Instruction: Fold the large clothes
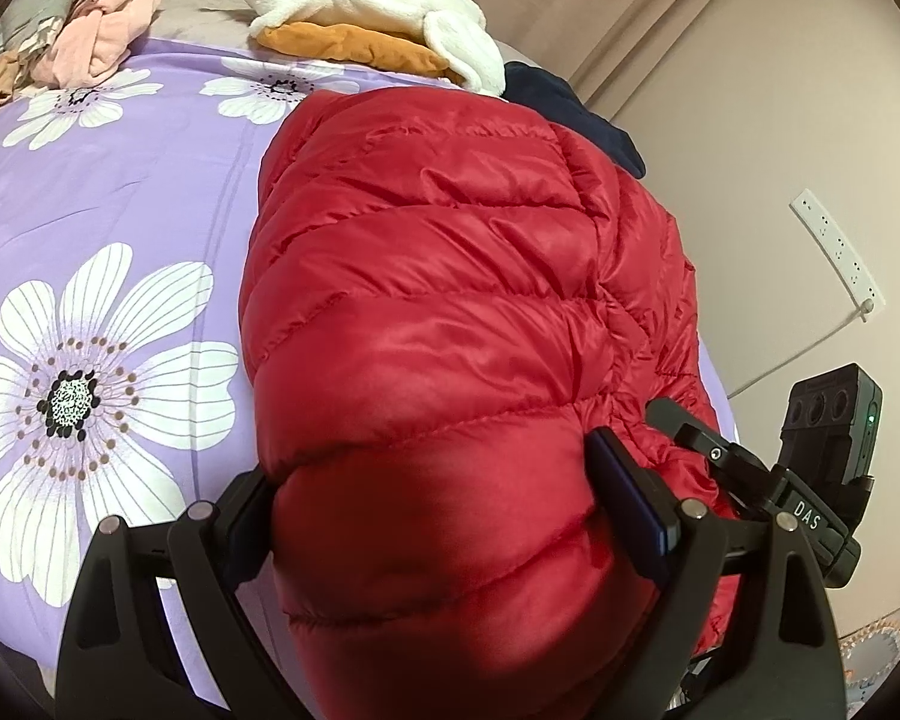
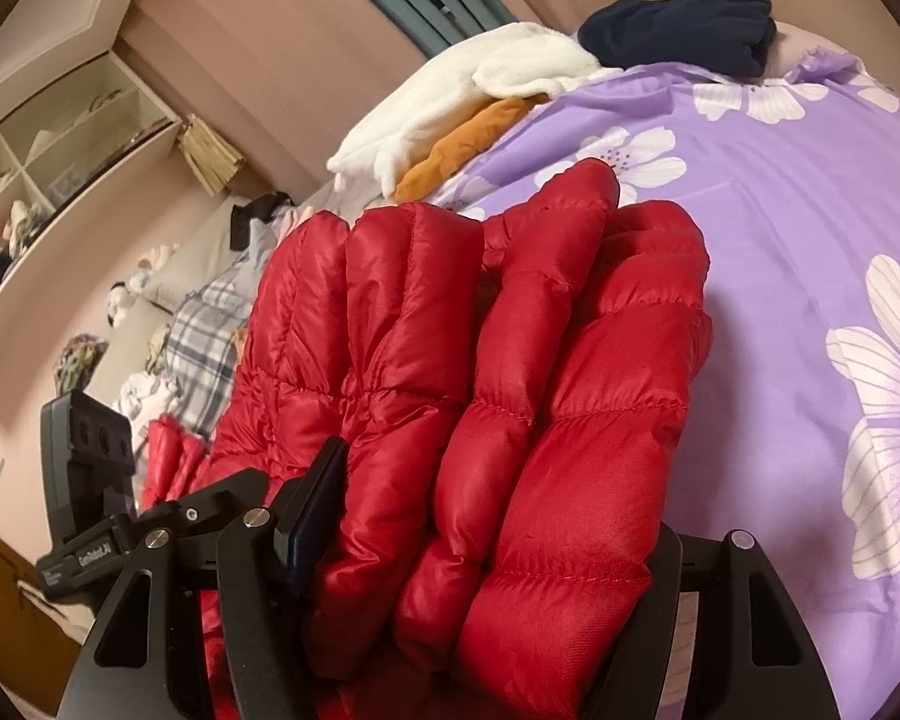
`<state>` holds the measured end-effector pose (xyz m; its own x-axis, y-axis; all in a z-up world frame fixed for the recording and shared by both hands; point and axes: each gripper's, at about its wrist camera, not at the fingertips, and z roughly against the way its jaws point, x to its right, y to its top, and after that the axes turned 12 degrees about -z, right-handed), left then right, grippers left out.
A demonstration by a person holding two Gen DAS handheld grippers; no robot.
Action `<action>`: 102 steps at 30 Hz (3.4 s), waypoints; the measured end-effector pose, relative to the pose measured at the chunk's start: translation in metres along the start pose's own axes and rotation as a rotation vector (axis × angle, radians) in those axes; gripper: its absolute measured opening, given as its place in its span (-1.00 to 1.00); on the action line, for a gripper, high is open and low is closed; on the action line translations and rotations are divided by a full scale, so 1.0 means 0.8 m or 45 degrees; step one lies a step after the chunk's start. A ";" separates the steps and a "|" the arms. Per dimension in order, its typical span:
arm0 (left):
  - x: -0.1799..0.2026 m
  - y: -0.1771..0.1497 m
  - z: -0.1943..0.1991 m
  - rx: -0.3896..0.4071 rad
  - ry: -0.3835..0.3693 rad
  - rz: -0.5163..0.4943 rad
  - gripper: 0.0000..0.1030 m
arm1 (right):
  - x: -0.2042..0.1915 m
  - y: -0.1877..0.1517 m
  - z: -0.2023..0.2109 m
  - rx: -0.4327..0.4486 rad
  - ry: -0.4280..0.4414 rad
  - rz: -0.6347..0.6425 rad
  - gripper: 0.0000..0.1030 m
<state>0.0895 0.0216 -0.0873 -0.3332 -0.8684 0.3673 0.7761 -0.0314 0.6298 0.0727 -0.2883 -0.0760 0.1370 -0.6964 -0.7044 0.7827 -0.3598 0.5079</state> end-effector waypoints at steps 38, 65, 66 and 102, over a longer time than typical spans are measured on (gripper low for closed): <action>-0.042 -0.009 0.017 0.016 -0.006 0.092 0.81 | -0.022 0.006 -0.034 -0.079 -0.007 0.063 0.35; -0.075 -0.003 0.018 0.018 -0.009 0.119 0.81 | -0.033 0.009 -0.051 -0.110 -0.008 0.099 0.35; -0.076 -0.003 0.017 0.019 -0.009 0.121 0.81 | -0.033 0.009 -0.051 -0.111 -0.008 0.099 0.35; -0.079 -0.002 0.017 0.021 0.002 0.117 0.81 | -0.038 0.006 -0.055 -0.095 -0.022 0.116 0.35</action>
<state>0.1019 0.0828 -0.1023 -0.2601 -0.8682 0.4226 0.7944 0.0564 0.6047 0.0989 -0.2417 -0.0735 0.1996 -0.7350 -0.6481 0.8105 -0.2479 0.5307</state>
